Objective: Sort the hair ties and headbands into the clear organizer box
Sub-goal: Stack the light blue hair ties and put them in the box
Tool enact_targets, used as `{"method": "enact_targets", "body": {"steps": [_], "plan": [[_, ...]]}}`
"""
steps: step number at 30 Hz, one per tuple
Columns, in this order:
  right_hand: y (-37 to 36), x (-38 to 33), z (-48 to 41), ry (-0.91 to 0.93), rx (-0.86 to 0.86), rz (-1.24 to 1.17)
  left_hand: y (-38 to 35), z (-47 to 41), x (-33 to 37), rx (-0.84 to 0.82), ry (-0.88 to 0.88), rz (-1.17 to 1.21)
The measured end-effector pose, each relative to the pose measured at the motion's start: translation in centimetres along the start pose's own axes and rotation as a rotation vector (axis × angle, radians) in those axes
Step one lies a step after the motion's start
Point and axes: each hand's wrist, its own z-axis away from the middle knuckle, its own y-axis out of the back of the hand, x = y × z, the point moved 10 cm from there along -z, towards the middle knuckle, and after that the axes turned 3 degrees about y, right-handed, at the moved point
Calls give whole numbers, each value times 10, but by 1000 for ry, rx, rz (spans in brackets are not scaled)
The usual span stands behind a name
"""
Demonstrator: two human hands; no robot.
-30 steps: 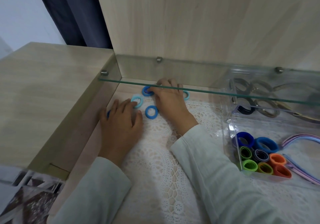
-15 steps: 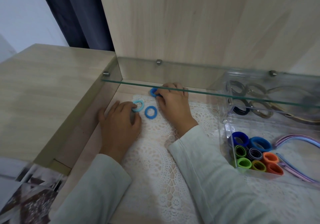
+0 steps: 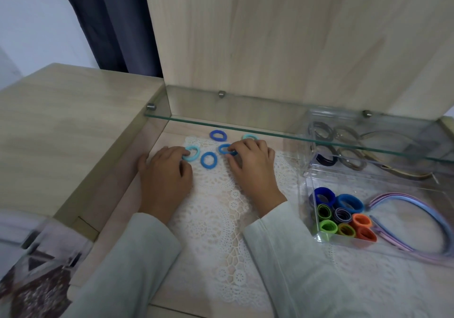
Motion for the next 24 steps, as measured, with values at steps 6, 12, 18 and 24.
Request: {"method": "enact_targets", "body": {"steps": [6, 12, 18, 24], "plan": [[-2, 0, 11, -7, -63, 6, 3, 0, 0, 45, -27, 32], [-2, 2, 13, -26, -78, -44, 2, 0, 0, 55, -44, 31], [-4, 6, 11, -56, -96, -56, 2, 0, 0, 53, -46, 7], [-4, 1, 11, -2, -97, -24, 2, -1, 1, 43, -57, -19]]}}
